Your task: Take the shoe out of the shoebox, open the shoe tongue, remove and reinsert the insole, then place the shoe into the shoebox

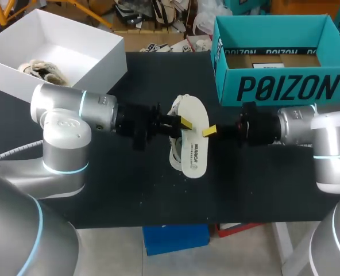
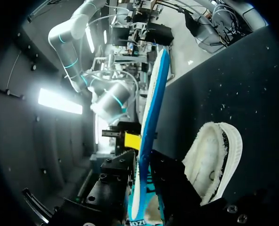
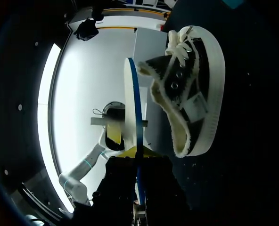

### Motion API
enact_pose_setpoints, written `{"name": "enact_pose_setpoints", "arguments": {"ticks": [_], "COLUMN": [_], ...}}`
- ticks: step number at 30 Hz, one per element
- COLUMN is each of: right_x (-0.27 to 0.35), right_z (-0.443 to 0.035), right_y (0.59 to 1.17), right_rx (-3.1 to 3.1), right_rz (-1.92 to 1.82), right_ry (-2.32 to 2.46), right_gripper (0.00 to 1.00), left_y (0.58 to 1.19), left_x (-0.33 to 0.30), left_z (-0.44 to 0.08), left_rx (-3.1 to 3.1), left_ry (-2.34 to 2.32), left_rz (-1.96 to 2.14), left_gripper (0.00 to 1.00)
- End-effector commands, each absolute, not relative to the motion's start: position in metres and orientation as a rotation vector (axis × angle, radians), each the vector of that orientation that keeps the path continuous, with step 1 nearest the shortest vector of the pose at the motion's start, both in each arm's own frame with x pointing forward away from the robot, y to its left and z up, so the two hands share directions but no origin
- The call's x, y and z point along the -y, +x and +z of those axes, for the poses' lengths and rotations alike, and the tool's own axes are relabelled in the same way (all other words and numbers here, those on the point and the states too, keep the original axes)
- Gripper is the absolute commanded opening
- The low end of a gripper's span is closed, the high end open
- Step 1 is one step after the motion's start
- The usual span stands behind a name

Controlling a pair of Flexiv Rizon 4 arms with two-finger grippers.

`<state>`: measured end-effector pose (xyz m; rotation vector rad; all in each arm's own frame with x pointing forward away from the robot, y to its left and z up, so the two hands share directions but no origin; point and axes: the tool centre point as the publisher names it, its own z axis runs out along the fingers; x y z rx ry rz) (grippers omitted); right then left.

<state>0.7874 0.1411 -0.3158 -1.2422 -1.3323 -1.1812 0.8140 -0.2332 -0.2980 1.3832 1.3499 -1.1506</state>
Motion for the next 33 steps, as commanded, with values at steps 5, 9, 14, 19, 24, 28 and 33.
{"name": "enact_pose_setpoints", "arguments": {"ticks": [5,9,14,19,24,28,33], "right_x": [-0.146,-0.14,-0.128,-0.117,-0.109,-0.1,-0.1], "right_z": [-0.319,-0.32,-0.318,-0.315,-0.311,-0.305,-0.305], "right_y": [0.788,0.786,0.781,0.778,0.773,0.768,0.768], "right_rx": [1.327,1.33,1.371,1.455,1.654,1.739,1.739], "right_rz": [-1.181,-1.15,-1.112,-1.068,-0.976,-0.908,-0.908], "right_ry": [-1.238,-1.301,-1.386,-1.476,-1.614,-1.706,-1.706], "right_gripper": [0.21,1.0,1.0,1.0,1.0,1.0,1.0], "left_y": [0.814,0.813,0.812,0.808,0.805,0.801,0.797], "left_x": [0.245,0.238,0.226,0.217,0.213,0.21,0.205], "left_z": [-0.298,-0.295,-0.289,-0.285,-0.283,-0.284,-0.286], "left_rx": [-1.373,-1.405,-1.451,-1.489,-1.522,-1.566,-1.578], "left_ry": [1.392,1.411,1.435,1.465,1.493,1.526,1.552], "left_rz": [-1.123,-1.132,-1.151,-1.214,-1.273,-1.279,-1.272], "left_gripper": [0.0,0.0,0.0,0.0,0.0,0.0,0.0]}}
